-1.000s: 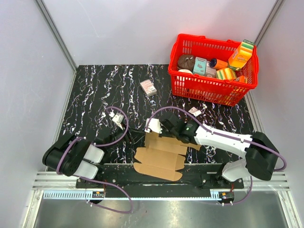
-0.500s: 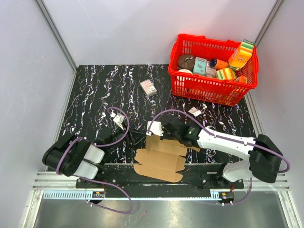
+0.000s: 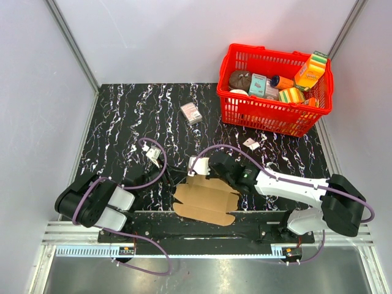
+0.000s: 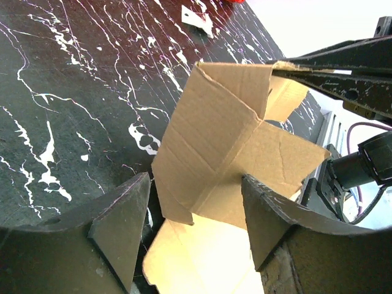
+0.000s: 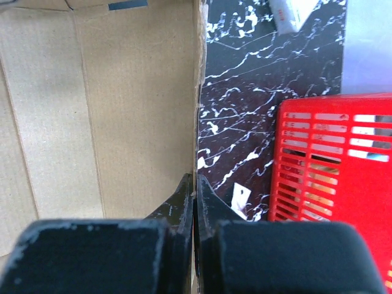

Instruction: Fold the paper box

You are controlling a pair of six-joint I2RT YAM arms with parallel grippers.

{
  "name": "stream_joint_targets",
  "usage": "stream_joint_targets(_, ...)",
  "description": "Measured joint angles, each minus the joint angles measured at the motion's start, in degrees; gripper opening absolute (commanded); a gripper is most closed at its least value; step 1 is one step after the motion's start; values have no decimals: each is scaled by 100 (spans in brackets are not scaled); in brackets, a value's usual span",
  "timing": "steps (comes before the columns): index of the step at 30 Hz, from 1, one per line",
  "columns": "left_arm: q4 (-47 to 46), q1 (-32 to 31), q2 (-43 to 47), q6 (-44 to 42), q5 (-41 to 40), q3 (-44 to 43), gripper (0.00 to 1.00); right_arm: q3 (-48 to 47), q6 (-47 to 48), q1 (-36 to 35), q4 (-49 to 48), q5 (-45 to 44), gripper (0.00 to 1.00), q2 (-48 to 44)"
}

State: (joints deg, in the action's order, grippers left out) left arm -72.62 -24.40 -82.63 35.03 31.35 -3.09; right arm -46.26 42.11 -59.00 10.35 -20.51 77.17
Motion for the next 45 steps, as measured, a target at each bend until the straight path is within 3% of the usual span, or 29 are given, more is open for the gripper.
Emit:
stream_joint_targets(15, -50, 0, -693, -74, 127, -125, 69, 542, 927, 0, -1202, -304, 1, 81)
stream_joint_targets(25, -37, -98, -828, -267, 210, -166, 79, 579, 949, 0, -1231, -234, 1, 79)
stream_joint_targets(45, -50, -308, -511, -555, 168, -52, 81, 850, 809, -356, -1268, -238, 2, -232)
